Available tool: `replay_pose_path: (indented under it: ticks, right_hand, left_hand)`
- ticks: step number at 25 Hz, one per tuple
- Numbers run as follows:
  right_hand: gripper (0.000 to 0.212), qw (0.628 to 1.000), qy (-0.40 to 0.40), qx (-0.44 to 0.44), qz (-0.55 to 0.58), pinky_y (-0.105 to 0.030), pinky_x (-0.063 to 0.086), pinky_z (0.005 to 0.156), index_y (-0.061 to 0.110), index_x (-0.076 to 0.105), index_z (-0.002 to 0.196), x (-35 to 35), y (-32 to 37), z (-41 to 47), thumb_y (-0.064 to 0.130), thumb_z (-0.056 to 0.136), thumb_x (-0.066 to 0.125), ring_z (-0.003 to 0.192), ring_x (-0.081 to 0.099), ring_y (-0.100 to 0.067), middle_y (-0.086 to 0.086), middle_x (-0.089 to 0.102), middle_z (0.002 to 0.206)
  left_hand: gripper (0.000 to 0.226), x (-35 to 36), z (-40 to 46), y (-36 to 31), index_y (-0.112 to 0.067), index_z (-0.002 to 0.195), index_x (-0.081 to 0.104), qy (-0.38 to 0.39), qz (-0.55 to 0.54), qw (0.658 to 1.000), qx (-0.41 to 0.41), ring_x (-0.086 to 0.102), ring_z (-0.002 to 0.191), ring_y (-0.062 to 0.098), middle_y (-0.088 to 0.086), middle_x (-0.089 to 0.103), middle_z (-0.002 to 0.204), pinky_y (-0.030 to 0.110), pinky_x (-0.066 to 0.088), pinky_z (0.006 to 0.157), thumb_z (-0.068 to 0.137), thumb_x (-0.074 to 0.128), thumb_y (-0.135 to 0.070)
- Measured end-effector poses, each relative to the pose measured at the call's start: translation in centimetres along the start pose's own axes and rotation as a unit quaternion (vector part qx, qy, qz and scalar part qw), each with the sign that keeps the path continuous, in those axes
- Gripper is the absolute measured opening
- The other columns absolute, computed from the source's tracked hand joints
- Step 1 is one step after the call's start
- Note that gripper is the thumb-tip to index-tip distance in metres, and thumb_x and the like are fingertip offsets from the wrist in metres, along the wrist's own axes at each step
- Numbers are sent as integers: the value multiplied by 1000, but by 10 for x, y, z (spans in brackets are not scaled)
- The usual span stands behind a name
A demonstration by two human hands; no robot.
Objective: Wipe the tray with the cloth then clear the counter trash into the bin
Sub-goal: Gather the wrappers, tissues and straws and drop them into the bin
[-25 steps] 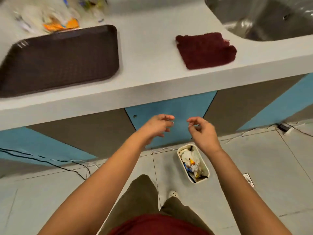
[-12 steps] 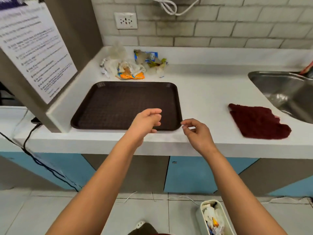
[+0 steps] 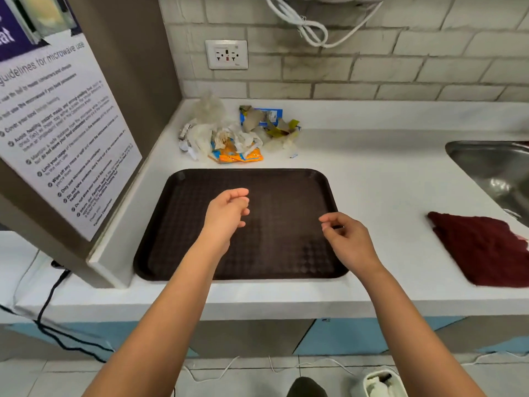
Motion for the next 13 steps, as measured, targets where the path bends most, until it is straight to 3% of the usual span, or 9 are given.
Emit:
replay_pose_path:
  ticks: [3, 6, 8, 11, 13]
  right_hand:
    - [22, 1000, -8, 3, -6, 2, 40, 60, 33, 63, 86, 2, -3, 32, 12, 87, 56, 73, 56, -1, 12, 63, 87]
    - [21, 1000, -5, -2, -11, -3, 41, 59, 29, 64, 89, 4, 1, 82, 11, 87, 56, 73, 55, 0, 11, 62, 88]
    - [20, 1000, 0, -4, -17, -5, 41, 59, 27, 64, 89, 6, 4, 116, 10, 86, 55, 72, 56, -1, 10, 62, 88]
    - [21, 1000, 11, -14, -19, -3, 41, 53, 27, 64, 87, 12, 8, 163, 8, 86, 54, 69, 56, -1, 12, 61, 88]
    - [21, 999, 17, -25, -17, -1, 39, 52, 24, 63, 87, 18, 10, 195, 6, 85, 53, 68, 56, -3, 10, 61, 90]
  left_hand:
    - [28, -2, 28, -7, -23, 108, 59, -31, 64, 997, 38, 56, 73, 4, -8, 57, 89, 14, 43, 54, 86, 54, -8]
    - [29, 2, 70, -28, -21, 109, 59, -61, 159, 981, 93, 53, 72, 5, -7, 54, 93, 14, 40, 65, 84, 58, -8]
    - [27, 7, 100, -40, -19, 107, 61, -78, 205, 971, 98, 52, 80, 7, -5, 54, 99, 13, 36, 72, 83, 57, -9]
    - [26, 22, 146, -55, -15, 108, 63, -77, 236, 963, 104, 48, 90, 8, 0, 56, 105, 5, 29, 69, 83, 56, -8]
    - [27, 33, 177, -64, -17, 107, 63, -68, 255, 959, 107, 51, 96, 12, 3, 56, 114, 10, 33, 74, 83, 56, -9]
Point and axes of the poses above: each hand's wrist, its own z-axis towards the middle knuckle, its own x-axis out of the palm, y = z × x, the point moved 10 cm from there along z, towards the middle knuckle
